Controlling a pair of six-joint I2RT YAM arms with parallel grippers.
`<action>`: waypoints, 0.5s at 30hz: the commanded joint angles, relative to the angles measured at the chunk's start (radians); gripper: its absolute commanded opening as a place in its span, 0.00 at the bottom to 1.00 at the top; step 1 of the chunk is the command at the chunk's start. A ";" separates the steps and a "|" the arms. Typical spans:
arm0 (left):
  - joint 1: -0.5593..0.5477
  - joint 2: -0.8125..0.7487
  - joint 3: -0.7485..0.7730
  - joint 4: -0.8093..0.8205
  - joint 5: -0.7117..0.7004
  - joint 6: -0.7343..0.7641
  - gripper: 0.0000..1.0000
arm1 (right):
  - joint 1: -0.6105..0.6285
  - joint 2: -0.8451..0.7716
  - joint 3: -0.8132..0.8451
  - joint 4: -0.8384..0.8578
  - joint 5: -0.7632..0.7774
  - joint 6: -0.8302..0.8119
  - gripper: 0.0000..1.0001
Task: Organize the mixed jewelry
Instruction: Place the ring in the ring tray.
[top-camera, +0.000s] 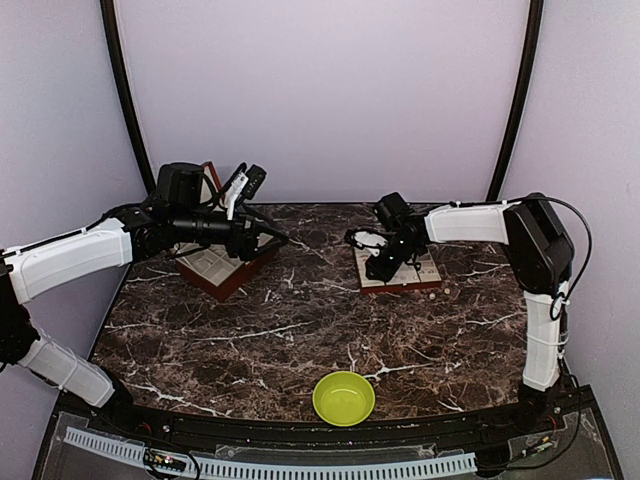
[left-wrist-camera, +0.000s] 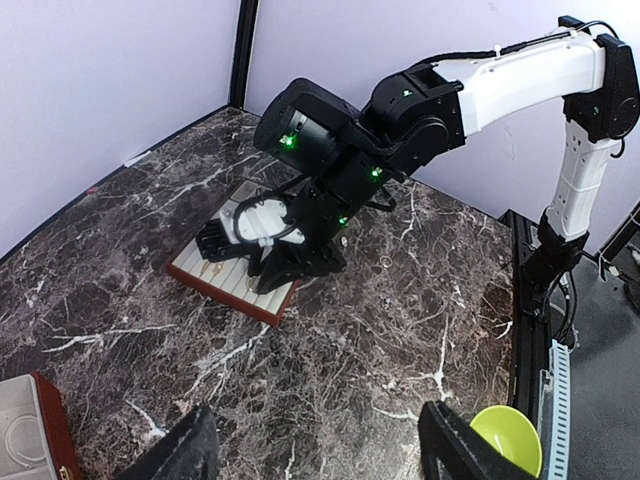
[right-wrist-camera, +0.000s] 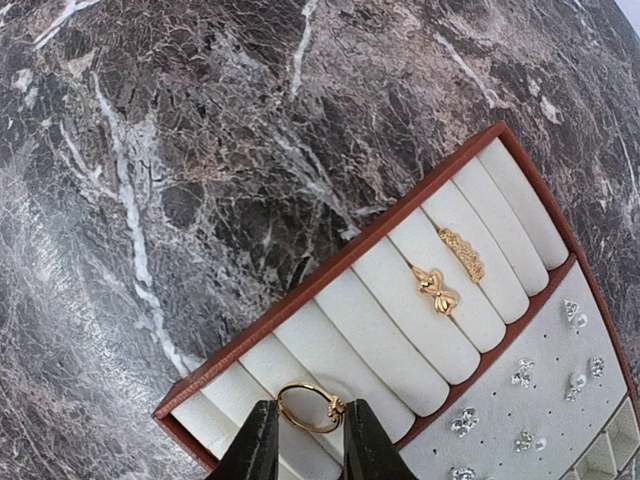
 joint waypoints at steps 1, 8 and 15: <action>0.002 0.001 0.006 -0.010 0.017 0.010 0.71 | 0.004 -0.020 0.006 -0.003 0.016 0.009 0.23; 0.002 0.006 0.006 -0.009 0.017 0.011 0.71 | 0.004 -0.036 0.000 0.001 0.015 0.016 0.23; 0.002 0.010 0.005 -0.011 0.015 0.011 0.71 | 0.004 -0.041 -0.002 0.000 0.015 0.019 0.16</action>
